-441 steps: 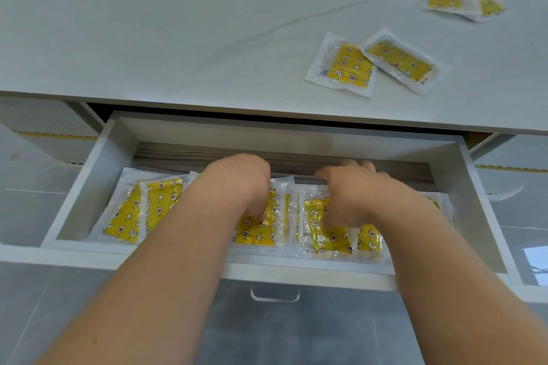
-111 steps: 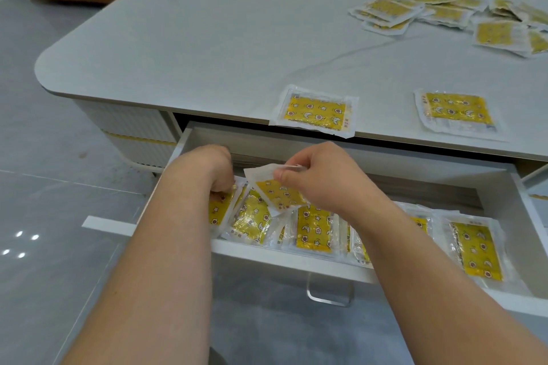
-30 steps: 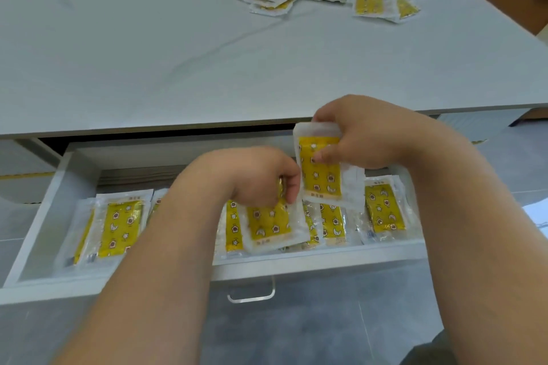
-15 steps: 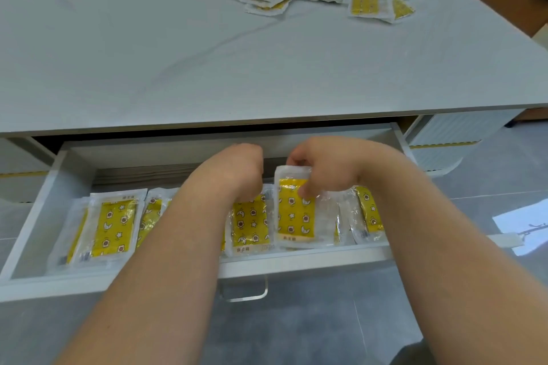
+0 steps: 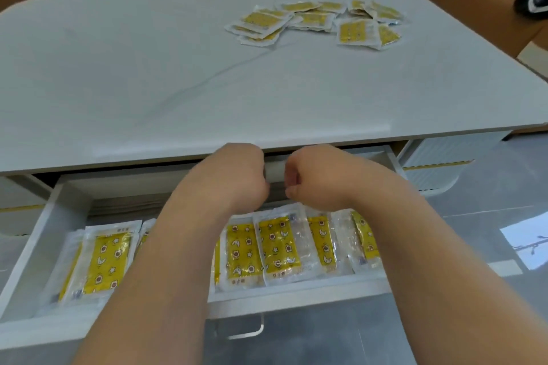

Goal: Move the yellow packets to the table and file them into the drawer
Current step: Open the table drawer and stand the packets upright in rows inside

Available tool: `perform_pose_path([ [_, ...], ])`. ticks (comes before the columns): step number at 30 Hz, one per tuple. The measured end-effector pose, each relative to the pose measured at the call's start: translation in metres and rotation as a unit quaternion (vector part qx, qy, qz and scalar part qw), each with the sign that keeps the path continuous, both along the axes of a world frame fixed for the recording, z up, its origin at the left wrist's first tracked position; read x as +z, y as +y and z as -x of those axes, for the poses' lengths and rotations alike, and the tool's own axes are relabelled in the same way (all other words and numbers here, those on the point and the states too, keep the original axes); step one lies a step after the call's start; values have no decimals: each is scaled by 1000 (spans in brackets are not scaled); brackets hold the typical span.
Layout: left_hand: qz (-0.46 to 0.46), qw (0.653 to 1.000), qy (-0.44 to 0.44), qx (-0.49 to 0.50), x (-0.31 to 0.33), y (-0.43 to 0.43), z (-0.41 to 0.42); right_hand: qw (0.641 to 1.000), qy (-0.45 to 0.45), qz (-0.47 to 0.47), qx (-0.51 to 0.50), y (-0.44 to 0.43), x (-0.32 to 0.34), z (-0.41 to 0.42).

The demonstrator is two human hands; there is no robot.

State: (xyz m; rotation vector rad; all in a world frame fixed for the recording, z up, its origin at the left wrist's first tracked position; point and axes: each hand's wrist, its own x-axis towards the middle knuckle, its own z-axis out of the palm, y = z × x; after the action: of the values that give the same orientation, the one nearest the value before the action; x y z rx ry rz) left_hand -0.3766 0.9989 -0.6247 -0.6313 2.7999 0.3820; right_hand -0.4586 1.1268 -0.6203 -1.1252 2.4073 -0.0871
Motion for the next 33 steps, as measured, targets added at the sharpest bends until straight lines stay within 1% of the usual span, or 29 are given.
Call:
perform_pose_path([
  [3,-36,993,106,47,26,7,3,999,20,23,-46,17,28,14],
  [5,-25,974,205,93,33,9,18,990,40,74,-110,30,39,34],
  [6,-12,961,254,107,32,8,34,979,73,111,-152,33,40,51],
  [7,0,948,296,114,30,5,57,961,118,151,-201,32,37,72],
  [9,32,935,338,99,20,-9,115,905,198,224,-304,19,24,126],
  [11,114,937,327,53,8,-31,168,859,247,259,-367,3,7,180],
  [12,164,934,314,37,1,-44,189,848,263,256,-382,-3,-1,203],
  [13,204,930,305,25,-5,-58,207,846,273,246,-387,-8,-7,223],
  [15,242,922,303,17,-15,-85,232,851,283,223,-383,-15,-17,255],
  [17,242,922,298,42,-17,-108,253,862,305,192,-355,-22,-19,279],
  [19,226,930,283,71,-17,-126,270,877,291,165,-346,-31,-19,298],
  [23,173,957,214,89,-22,-142,299,878,270,116,-378,-44,-27,330],
  [26,140,972,167,82,-24,-151,307,881,233,85,-404,-48,-28,339],
  [29,134,979,142,64,-24,-158,311,889,237,109,-376,-47,-28,338],
  [31,132,981,128,55,-25,-160,311,902,238,147,-330,-46,-27,335],
  [33,129,983,126,41,-27,-158,307,917,219,173,-283,-43,-26,331],
])
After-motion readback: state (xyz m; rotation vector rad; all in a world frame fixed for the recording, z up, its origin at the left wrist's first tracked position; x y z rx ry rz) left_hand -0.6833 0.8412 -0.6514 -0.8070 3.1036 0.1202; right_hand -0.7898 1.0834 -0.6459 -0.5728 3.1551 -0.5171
